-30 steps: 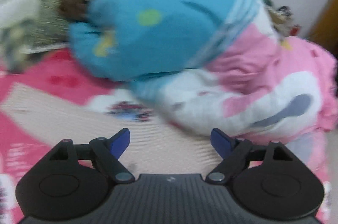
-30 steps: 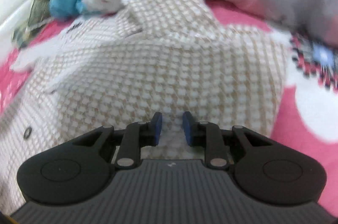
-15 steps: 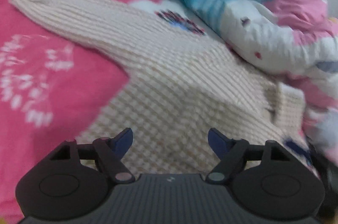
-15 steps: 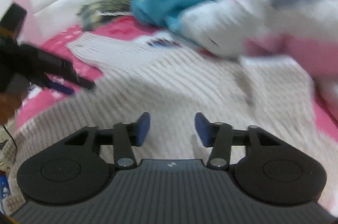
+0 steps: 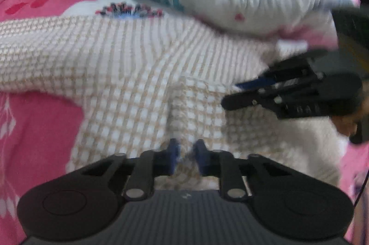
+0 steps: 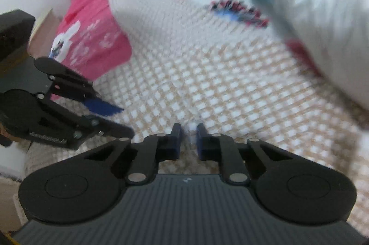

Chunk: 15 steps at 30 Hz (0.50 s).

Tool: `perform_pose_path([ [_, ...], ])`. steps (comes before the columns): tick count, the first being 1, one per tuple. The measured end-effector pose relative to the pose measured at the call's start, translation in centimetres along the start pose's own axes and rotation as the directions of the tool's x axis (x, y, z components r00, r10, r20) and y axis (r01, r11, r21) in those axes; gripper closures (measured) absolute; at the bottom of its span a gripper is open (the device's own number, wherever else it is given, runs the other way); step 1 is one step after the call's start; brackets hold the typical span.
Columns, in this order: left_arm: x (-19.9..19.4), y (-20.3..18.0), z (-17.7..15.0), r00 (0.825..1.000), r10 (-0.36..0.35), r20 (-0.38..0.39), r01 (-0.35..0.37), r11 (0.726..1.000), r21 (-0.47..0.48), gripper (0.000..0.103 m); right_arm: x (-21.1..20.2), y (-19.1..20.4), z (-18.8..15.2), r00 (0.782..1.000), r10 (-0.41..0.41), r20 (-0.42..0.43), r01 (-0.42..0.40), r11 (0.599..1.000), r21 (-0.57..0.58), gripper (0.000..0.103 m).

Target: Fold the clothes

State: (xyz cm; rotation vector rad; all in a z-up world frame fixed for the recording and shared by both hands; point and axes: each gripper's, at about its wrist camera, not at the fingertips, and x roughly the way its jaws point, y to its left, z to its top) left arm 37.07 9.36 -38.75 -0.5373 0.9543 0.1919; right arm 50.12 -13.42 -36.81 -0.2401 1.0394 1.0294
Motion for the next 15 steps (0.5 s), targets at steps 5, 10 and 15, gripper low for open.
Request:
perform_pose_path([
  [5, 0.1, 0.5, 1.9, 0.998, -0.024, 0.054, 0.026, 0.999, -0.047, 0.085, -2.6, -0.9, -0.9, 0.986, -0.085, 0.143, 0.067, 0.989, 0.131, 0.086],
  [10, 0.2, 3.7, 2.4, 1.000, -0.030, 0.008, 0.031, 0.983, -0.180, 0.063, 1.3, -1.6, -1.6, 0.975, -0.199, 0.099, 0.176, 0.964, 0.200, 0.072],
  [15, -4.1, 11.4, 2.4, 0.991, 0.101, 0.084, -0.058, 0.912, -0.407, 0.038, -1.7, 0.7, -1.1, 0.933, -0.292, 0.210, 0.226, 0.930, 0.291, 0.060],
])
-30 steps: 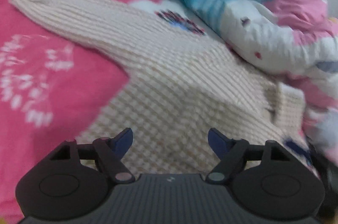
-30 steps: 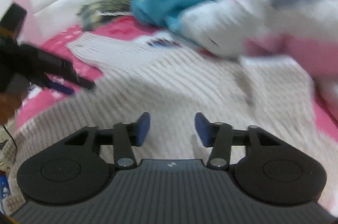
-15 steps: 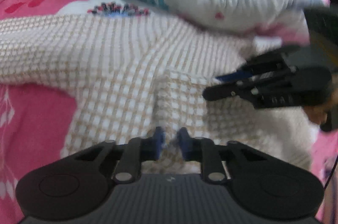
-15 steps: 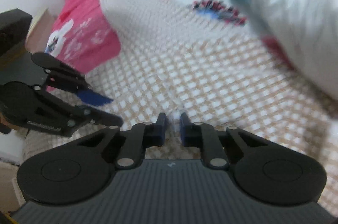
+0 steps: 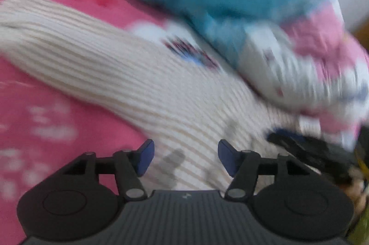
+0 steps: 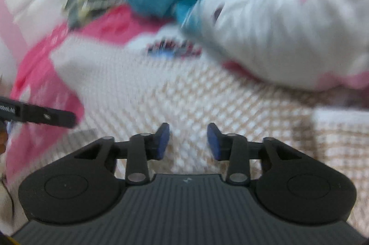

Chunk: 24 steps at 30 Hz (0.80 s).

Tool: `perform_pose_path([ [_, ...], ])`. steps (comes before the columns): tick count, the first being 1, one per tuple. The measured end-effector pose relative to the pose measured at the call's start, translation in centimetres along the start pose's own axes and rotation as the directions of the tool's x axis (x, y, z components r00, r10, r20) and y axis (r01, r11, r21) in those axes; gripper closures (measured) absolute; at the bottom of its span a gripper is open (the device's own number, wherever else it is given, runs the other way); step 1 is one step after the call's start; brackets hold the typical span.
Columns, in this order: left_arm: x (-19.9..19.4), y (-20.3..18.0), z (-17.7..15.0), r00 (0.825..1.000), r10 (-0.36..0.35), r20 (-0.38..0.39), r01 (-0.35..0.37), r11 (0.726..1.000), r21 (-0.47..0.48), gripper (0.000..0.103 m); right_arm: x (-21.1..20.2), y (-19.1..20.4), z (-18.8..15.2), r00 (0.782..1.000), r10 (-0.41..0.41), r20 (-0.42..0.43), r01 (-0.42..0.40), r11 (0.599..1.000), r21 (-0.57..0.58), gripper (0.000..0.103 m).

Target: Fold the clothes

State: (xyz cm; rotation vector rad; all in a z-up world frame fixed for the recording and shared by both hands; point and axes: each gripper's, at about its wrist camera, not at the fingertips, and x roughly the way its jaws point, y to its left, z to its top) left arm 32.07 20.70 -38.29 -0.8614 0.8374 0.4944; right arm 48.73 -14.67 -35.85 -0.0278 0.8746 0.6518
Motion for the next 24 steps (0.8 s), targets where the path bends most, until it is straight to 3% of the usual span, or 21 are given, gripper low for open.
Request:
perform_pose_path([
  [4, -2.9, 6.0, 3.0, 0.991, 0.098, 0.088, -0.080, 0.978, -0.193, 0.034, -1.1, 1.2, 0.0, 0.998, 0.047, 0.049, -0.052, 0.992, 0.114, 0.060],
  [7, -4.4, 10.3, 5.1, 0.977, 0.164, 0.135, -0.111, 0.937, -0.331, 0.032, 1.2, 1.9, -1.2, 0.997, 0.070, -0.024, -0.065, 0.981, 0.181, 0.060],
  [9, -3.6, 12.5, 6.1, 0.974, 0.171, 0.150, -0.097, 0.909, -0.406, 0.032, 3.8, 2.6, -2.7, 0.991, 0.021, -0.131, -0.001, 0.989, 0.149, 0.060],
  [11, -2.9, 14.7, 7.2, 0.970, 0.179, 0.164, -0.081, 0.875, -0.478, 0.032, 4.5, 3.8, -3.7, 0.991, -0.053, -0.126, 0.059, 0.997, 0.043, 0.057],
  [14, -1.9, 18.0, 8.7, 0.964, 0.194, 0.184, -0.053, 0.813, -0.580, 0.032, 4.3, 4.2, -3.6, 0.989, -0.073, -0.129, 0.079, 0.996, 0.046, 0.057],
  [16, -1.7, 18.6, 9.3, 0.961, 0.194, 0.198, -0.037, 0.797, -0.604, 0.030, 4.1, 4.1, -3.6, 0.989, -0.077, -0.127, 0.085, 0.994, 0.061, 0.056],
  [18, -1.5, 18.0, 9.6, 0.951, 0.221, 0.215, -0.053, 0.804, -0.592, 0.031, 4.4, 4.3, -3.6, 0.989, -0.081, -0.122, 0.090, 0.993, 0.071, 0.055],
  [19, -1.5, 17.6, 9.8, 0.945, 0.237, 0.224, -0.065, 0.810, -0.583, 0.040, 4.4, 4.3, -3.7, 0.990, -0.084, -0.116, 0.093, 0.993, 0.076, 0.054],
  [20, -1.6, 17.2, 9.8, 0.939, 0.252, 0.236, -0.077, 0.820, -0.568, 0.055, 4.6, 4.4, -3.7, 0.990, -0.085, -0.108, 0.095, 0.992, 0.083, 0.052],
  [24, -1.1, 17.1, 10.7, 0.924, 0.302, 0.233, -0.131, 0.824, -0.552, 0.078, 4.5, 4.3, -4.2, 0.994, -0.085, -0.068, 0.092, 0.990, 0.108, 0.050],
])
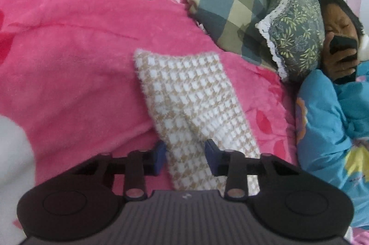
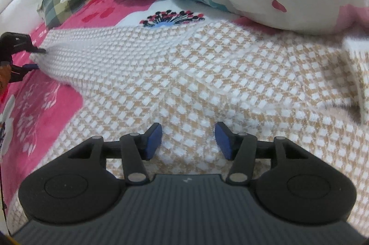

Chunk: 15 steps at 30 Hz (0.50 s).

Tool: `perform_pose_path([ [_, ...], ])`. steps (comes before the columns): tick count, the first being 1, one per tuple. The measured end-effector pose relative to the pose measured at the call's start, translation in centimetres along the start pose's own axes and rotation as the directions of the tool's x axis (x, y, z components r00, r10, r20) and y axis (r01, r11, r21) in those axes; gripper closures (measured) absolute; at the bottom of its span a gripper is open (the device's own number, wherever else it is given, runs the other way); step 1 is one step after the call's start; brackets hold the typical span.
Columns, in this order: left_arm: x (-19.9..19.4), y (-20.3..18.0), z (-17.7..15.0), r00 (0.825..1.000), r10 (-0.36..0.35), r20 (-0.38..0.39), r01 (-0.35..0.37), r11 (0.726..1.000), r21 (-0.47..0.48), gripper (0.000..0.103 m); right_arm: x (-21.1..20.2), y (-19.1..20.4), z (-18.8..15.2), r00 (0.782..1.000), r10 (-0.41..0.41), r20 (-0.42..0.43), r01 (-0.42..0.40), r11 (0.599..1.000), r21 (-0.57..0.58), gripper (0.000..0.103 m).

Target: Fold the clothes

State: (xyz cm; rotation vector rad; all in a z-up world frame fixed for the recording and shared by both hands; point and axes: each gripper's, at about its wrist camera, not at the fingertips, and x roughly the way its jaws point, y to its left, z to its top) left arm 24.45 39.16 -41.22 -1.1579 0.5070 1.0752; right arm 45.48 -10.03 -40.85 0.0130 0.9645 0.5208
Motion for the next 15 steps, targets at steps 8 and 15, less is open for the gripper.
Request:
perform_pose_path([
  [8, -7.6, -6.7, -4.6, 0.971, -0.120, 0.208, 0.043, 0.940, 0.340, 0.094, -0.4, -1.6, -0.4, 0.994, 0.082, 0.067, -0.086, 0.994, 0.066, 0.045],
  [15, -18.3, -15.8, -15.2, 0.899, -0.428, 0.094, 0.228, 0.641, 0.733, 0.096, -6.4, -5.0, -0.7, 0.970, 0.135, 0.201, -0.182, 0.954, 0.240, 0.045],
])
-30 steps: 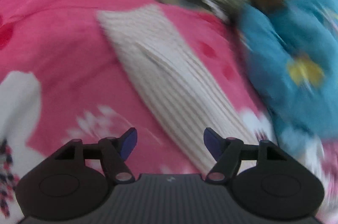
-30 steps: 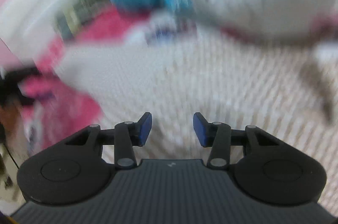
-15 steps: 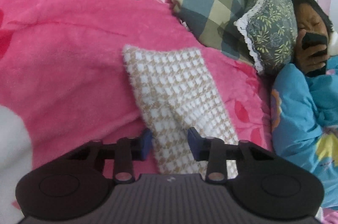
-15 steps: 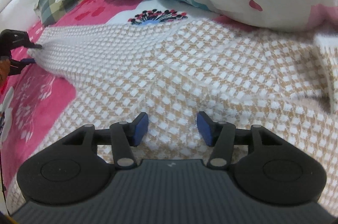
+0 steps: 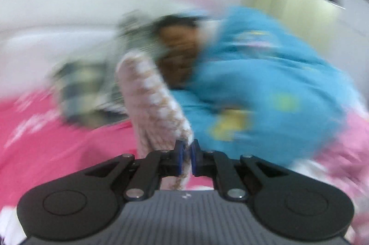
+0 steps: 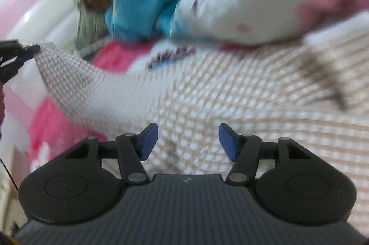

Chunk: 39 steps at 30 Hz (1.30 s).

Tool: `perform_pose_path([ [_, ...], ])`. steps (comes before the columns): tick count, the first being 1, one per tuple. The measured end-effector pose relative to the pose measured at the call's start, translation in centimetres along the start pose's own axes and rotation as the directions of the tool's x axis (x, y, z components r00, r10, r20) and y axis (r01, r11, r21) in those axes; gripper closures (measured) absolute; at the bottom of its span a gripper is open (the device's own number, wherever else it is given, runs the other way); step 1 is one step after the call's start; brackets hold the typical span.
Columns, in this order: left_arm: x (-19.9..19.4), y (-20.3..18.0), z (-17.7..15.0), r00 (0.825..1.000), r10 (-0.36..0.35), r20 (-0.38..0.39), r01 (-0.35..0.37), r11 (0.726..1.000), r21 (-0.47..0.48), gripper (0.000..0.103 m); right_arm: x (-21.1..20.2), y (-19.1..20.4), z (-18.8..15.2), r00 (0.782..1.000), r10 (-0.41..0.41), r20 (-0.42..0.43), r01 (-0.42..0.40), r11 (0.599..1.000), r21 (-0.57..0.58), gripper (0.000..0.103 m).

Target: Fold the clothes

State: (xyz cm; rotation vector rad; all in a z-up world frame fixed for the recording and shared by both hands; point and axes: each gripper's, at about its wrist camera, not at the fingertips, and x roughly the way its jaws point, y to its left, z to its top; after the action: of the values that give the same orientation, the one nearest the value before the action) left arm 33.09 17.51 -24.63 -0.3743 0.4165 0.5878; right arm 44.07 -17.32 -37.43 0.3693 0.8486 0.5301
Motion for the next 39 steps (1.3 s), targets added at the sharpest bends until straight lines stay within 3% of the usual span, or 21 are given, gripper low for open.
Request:
perform_pose_path([
  [2, -1.9, -4.6, 0.8, 0.995, -0.095, 0.018, 0.092, 0.988, 0.121, 0.096, -3.3, -1.3, 0.2, 0.999, 0.006, 0.048, -0.009, 0.998, 0.061, 0.045],
  [4, -2.6, -7.5, -1.7, 0.985, -0.152, -0.081, 0.163, 0.973, 0.162, 0.096, -6.8, -2.9, 0.2, 0.996, 0.003, 0.093, -0.014, 0.993, 0.119, 0.045],
  [6, -3.0, -10.0, -4.9, 0.960, -0.196, -0.201, 0.232, 0.956, 0.180, 0.085, -10.4, -5.2, -0.6, 0.991, -0.019, 0.133, -0.004, 0.985, 0.172, 0.044],
  [7, -3.2, -11.3, -6.5, 0.941, -0.215, -0.261, 0.267, 0.946, 0.185, 0.066, -11.9, -6.7, -1.3, 0.989, -0.049, 0.143, 0.019, 0.980, 0.200, 0.044],
  [8, -3.4, -12.6, -8.1, 0.919, -0.232, -0.319, 0.302, 0.935, 0.188, 0.039, -13.2, -8.2, -2.1, 0.986, -0.078, 0.148, 0.042, 0.971, 0.234, 0.043],
  [9, -3.6, -13.8, -9.6, 0.892, -0.248, -0.377, 0.336, 0.923, 0.189, 0.034, -14.1, -9.8, -3.1, 0.984, -0.109, 0.142, 0.065, 0.958, 0.281, 0.043],
  [10, -3.8, -15.1, -11.2, 0.863, -0.262, -0.433, 0.370, 0.910, 0.188, 0.036, -15.0, -11.6, -4.2, 0.981, -0.140, 0.131, 0.089, 0.937, 0.337, 0.043],
  [13, -4.4, -18.9, -16.0, 0.752, -0.291, -0.591, 0.470, 0.866, 0.171, 0.041, -17.0, -15.5, -7.0, 0.979, -0.165, 0.117, 0.085, 0.862, 0.499, 0.043],
  [14, -4.4, -18.9, -16.6, 0.742, -0.281, -0.609, 0.466, 0.869, 0.167, 0.041, -17.4, -15.9, -7.5, 0.980, -0.156, 0.126, 0.068, 0.850, 0.522, 0.043],
  [18, -3.8, -15.9, -16.3, 0.784, -0.175, -0.596, 0.346, 0.920, 0.185, 0.040, -17.3, -15.0, -7.0, 0.983, -0.068, 0.170, -0.032, 0.853, 0.522, 0.043],
  [22, -2.1, -12.8, -15.1, 0.834, -0.035, -0.551, 0.188, 0.956, 0.223, 0.039, -12.7, -12.6, -3.7, 0.988, 0.055, 0.145, -0.120, 0.868, 0.482, 0.042],
  [25, -0.5, -11.5, -14.1, 0.864, -0.028, -0.503, 0.151, 0.967, 0.207, 0.040, -7.1, -10.1, -0.5, 0.994, 0.084, 0.075, -0.107, 0.912, 0.396, 0.042],
  [28, 0.7, -11.8, -13.9, 0.889, -0.082, -0.451, 0.205, 0.951, 0.230, 0.040, -2.6, -8.7, 1.7, 0.997, 0.074, 0.017, -0.076, 0.938, 0.337, 0.042],
  [30, 1.9, -12.4, -14.5, 0.888, -0.125, -0.443, 0.254, 0.935, 0.246, 0.040, -0.2, -7.7, 2.9, 0.998, 0.044, -0.047, -0.029, 0.960, 0.278, 0.042],
  [34, 4.2, -12.8, -16.7, 0.852, -0.140, -0.505, 0.297, 0.923, 0.244, 0.041, 3.4, -6.7, 3.7, 0.990, 0.029, -0.141, 0.003, 0.975, 0.221, 0.044],
  [36, 5.0, -12.6, -17.7, 0.836, -0.142, -0.529, 0.304, 0.924, 0.232, 0.042, 4.0, -6.1, 3.8, 0.988, 0.047, -0.147, -0.017, 0.980, 0.199, 0.057],
  [37, 5.1, -12.3, -17.9, 0.834, -0.140, -0.534, 0.295, 0.931, 0.216, 0.042, 4.0, -5.6, 3.8, 0.988, 0.044, -0.147, -0.016, 0.982, 0.188, 0.082],
  [39, 5.3, -11.5, -18.2, 0.828, -0.150, -0.540, 0.282, 0.944, 0.171, 0.042, 3.8, -4.8, 3.8, 0.990, 0.038, -0.138, -0.014, 0.985, 0.170, 0.090],
])
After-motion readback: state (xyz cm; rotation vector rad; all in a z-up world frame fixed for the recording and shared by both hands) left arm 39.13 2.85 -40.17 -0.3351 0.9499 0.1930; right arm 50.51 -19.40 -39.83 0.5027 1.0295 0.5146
